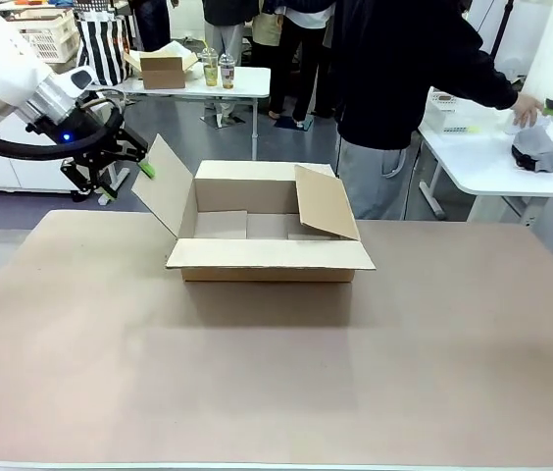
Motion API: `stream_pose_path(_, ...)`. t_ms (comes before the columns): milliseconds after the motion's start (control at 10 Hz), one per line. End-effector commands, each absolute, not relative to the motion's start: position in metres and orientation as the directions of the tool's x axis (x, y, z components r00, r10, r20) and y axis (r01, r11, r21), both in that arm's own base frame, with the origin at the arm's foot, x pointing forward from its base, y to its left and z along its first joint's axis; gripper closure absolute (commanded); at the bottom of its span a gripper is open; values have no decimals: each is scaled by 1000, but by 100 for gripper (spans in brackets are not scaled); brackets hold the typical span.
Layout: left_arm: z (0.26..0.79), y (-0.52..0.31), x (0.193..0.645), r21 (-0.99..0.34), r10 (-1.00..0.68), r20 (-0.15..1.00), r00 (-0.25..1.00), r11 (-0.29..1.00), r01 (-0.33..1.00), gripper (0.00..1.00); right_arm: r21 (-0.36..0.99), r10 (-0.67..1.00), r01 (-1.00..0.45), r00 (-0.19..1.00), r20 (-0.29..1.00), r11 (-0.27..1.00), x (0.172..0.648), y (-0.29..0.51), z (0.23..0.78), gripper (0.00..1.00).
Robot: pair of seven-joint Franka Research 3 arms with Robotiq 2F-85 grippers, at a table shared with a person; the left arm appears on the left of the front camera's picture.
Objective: Pack the gift set into the box.
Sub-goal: Place both hands on the side flaps of the Package Box and spread them outward.
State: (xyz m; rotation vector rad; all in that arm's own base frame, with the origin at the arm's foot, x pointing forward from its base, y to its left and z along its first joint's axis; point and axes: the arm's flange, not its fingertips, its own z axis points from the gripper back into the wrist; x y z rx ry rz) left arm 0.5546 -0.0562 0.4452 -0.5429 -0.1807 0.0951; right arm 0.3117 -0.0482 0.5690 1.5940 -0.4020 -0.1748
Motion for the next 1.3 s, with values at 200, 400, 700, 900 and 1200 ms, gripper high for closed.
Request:
stream_pose_path(200, 448, -64, 557, -519, 137, 160, 978, 854, -35, 0, 985, -357, -172, 921, 155, -16, 314, -47, 569, 0)
stream_pose_path(400, 448, -64, 557, -519, 137, 160, 978, 854, -35, 0, 985, -357, -172, 921, 155, -16, 314, -47, 569, 0)
stream_pose_path(700, 448, -64, 557, -519, 137, 160, 978, 854, -35, 0, 978, -225, -157, 956, 186, 139, 363, 22, 572, 0)
stream_pose_path(900, 448, -64, 557, -519, 137, 160, 978, 854, -35, 0, 933, -87, -191, 970, 227, 306, 400, 100, 558, 0)
stream_pose_path(1200, 448, -64, 557, -519, 137, 160, 978, 854, -35, 0, 798, 82, -279, 957, 280, 535, 400, 153, 515, 0)
